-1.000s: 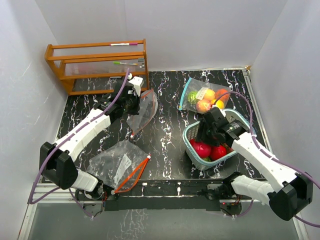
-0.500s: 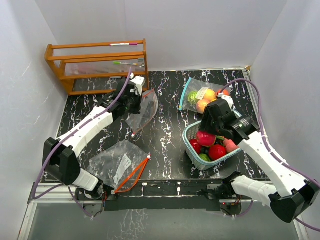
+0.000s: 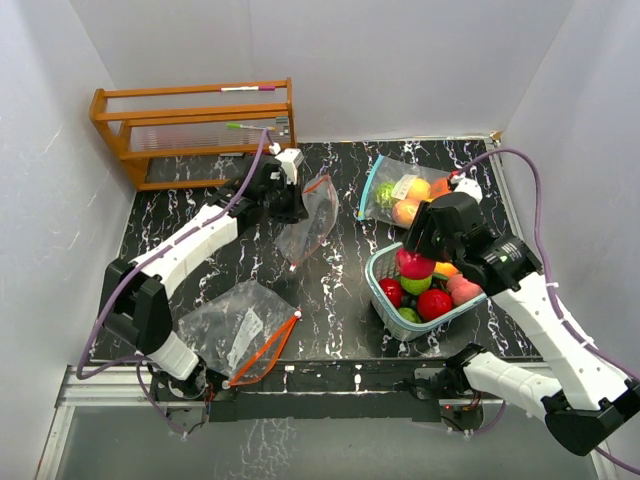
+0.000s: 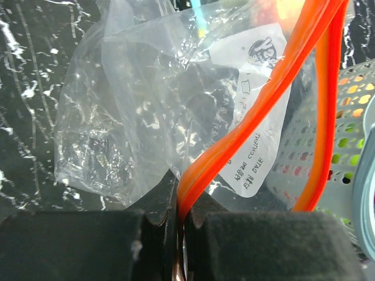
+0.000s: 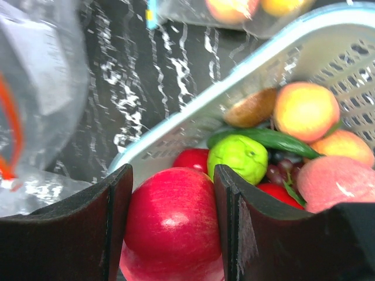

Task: Place the food in the zip-top bag and seal the zipper
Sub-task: Pick up the fake vegetable from the bin, then place the fake vegetable in the zipper food storage bag.

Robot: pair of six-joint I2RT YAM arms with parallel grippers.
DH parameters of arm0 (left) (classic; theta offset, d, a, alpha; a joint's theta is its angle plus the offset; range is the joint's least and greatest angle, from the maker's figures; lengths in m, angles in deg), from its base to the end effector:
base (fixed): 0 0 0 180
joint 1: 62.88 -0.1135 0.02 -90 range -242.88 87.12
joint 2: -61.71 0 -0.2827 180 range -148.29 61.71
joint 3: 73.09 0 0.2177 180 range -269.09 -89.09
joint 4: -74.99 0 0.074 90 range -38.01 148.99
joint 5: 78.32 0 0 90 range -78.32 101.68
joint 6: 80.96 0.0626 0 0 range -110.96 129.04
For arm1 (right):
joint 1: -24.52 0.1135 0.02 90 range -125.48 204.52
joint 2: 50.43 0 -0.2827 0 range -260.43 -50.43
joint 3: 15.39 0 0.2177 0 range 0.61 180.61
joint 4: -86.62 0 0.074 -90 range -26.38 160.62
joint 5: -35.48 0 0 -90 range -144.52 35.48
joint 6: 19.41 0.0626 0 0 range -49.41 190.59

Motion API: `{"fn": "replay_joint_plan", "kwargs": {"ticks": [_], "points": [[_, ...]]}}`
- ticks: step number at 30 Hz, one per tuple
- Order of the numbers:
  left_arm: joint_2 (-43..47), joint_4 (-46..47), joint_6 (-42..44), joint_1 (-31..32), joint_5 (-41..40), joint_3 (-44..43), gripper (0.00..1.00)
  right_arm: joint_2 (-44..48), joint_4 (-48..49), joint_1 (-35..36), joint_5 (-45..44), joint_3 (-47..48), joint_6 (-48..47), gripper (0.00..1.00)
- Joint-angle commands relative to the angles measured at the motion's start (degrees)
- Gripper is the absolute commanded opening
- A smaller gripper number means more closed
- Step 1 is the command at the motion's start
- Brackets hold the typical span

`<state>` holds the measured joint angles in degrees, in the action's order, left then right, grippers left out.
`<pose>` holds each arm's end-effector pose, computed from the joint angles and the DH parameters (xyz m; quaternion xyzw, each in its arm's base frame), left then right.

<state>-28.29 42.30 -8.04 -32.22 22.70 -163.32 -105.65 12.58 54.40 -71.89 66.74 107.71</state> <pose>0.2967 -0.1898 0.3244 0.1490 0.8609 -0.2708 0.4040 0.1340 0.0555 0.3462 0.1132 0.9148 0.0822 0.3788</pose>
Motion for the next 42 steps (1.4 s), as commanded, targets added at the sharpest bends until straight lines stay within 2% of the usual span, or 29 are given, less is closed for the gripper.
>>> {"fn": "replay_joint_plan", "kwargs": {"ticks": [1, 7, 17, 22, 32, 38, 42], "points": [[-0.77, 3.42, -3.79, 1.13, 4.73, -1.67, 0.00, 0.21, 8.05, 0.17, 2.84, 6.25, -1.19, 0.08], [-2.09, 5.36, -5.13, 3.41, 5.21, 0.35, 0.00, -2.08, 17.15, 0.17, 8.28, 7.05, -0.49, 0.08], [-2.50, 6.14, -5.46, 4.69, 4.65, 0.78, 0.00, -10.91, 40.18, 0.26, 19.95, 4.36, 3.83, 0.08], [-2.20, 6.31, -5.16, 4.69, 3.89, 1.61, 0.00, -14.62, 46.88, 1.56, 23.34, 4.06, 6.28, 0.08], [-2.45, 6.59, -5.25, 4.68, 4.40, 1.18, 0.00, -16.82, 55.04, 5.28, 21.93, -1.38, 9.46, 0.08], [-1.91, 6.68, -5.76, 4.72, 5.46, 0.85, 0.00, -16.61, 55.50, 6.23, 14.19, -5.70, 7.88, 0.08], [-0.97, 5.96, -5.53, 4.68, 5.51, 0.93, 0.00, -16.24, 56.35, 6.62, 5.97, -9.08, 7.55, 0.08]]}}
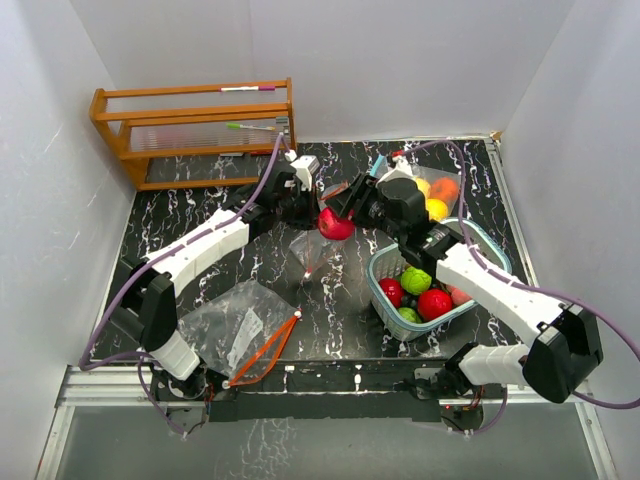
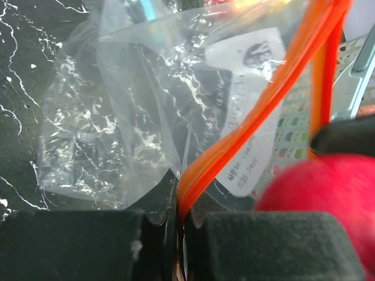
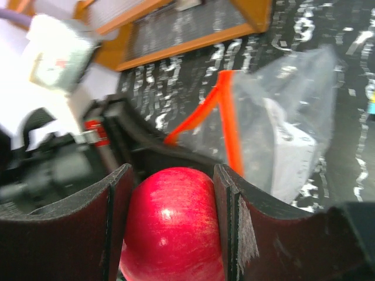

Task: Place the food in the zip-top bag and seal the zipper
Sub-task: Place the fake vegetable in the zipper food storage bag.

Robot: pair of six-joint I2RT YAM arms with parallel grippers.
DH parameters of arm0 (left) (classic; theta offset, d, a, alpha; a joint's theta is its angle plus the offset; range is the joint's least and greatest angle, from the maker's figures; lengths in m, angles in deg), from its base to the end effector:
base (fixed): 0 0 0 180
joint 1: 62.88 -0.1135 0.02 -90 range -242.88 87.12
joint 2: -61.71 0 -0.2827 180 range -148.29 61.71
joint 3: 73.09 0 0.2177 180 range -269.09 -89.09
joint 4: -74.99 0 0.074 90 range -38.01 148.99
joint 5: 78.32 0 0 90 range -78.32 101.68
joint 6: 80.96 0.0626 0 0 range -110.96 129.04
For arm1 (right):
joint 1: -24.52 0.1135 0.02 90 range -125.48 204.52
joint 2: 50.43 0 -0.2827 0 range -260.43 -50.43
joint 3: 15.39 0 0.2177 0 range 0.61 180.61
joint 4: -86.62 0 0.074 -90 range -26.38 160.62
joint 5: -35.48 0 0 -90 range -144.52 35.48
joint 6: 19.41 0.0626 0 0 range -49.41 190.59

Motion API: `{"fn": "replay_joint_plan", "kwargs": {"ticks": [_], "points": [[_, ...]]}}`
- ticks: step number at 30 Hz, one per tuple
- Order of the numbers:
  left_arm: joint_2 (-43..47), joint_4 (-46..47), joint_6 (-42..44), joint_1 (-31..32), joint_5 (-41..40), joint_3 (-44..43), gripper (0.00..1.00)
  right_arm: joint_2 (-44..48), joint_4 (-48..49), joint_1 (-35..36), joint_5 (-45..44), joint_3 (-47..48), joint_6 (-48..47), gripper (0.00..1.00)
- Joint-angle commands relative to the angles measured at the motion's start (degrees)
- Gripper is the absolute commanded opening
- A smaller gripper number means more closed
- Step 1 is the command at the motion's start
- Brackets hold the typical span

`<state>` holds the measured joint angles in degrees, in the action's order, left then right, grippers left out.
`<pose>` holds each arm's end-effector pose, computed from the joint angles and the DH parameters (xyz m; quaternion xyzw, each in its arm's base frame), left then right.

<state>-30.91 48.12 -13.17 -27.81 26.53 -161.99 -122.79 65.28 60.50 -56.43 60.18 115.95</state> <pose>0.2903 -0.2234 0.3133 0.1601 0.8487 -0.3340 0.3775 0.2290 0.1637 0.3526 0.0759 0.8061 0.3722 0.4539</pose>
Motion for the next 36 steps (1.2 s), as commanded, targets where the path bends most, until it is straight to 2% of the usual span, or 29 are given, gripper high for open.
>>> {"fn": "replay_joint_plan", "kwargs": {"ticks": [1, 5, 9, 14, 19, 21, 25, 26, 27, 36], "points": [[1.87, -0.11, -0.37, 0.26, 1.72, -0.42, 0.00, 0.78, 3.34, 0.67, -11.48, -2.96, -0.95, 0.07], [3.23, -0.30, -1.07, 0.26, 3.22, -0.44, 0.00, -1.13, 1.83, 0.76, -17.49, -2.64, -1.70, 0.08], [4.51, -0.05, -1.89, 0.31, 4.42, -0.37, 0.00, -5.05, -3.82, 2.59, -24.44, 2.07, -2.02, 0.08], [4.19, 1.04, -2.73, 0.26, 5.75, -0.10, 0.00, -8.93, -4.83, 4.45, -25.40, 6.75, -0.60, 0.09], [3.89, 0.99, -2.62, 0.26, 5.84, -0.10, 0.00, -11.55, -8.20, 7.39, -27.43, 10.64, -1.02, 0.37], [4.02, 0.82, -2.25, 0.26, 5.29, -0.05, 0.00, -10.69, -6.85, 7.54, -25.96, 10.04, -1.96, 0.56], [3.85, 0.59, -1.87, 0.22, 5.10, -0.05, 0.00, -8.37, -6.44, 7.70, -22.62, 9.42, -3.64, 0.76], [3.77, 0.77, -1.86, 0.27, 5.12, 0.06, 0.00, -7.73, -6.30, 7.69, -21.94, 9.22, -3.99, 0.90], [3.69, 0.99, -1.99, 0.26, 5.15, 0.17, 0.00, -7.12, -6.08, 7.74, -21.20, 8.96, -4.22, 0.97], [3.38, 0.52, -1.67, 0.26, 4.32, -0.10, 0.00, 0.34, -4.19, 7.87, -18.66, 6.22, -3.40, 0.98]]}}
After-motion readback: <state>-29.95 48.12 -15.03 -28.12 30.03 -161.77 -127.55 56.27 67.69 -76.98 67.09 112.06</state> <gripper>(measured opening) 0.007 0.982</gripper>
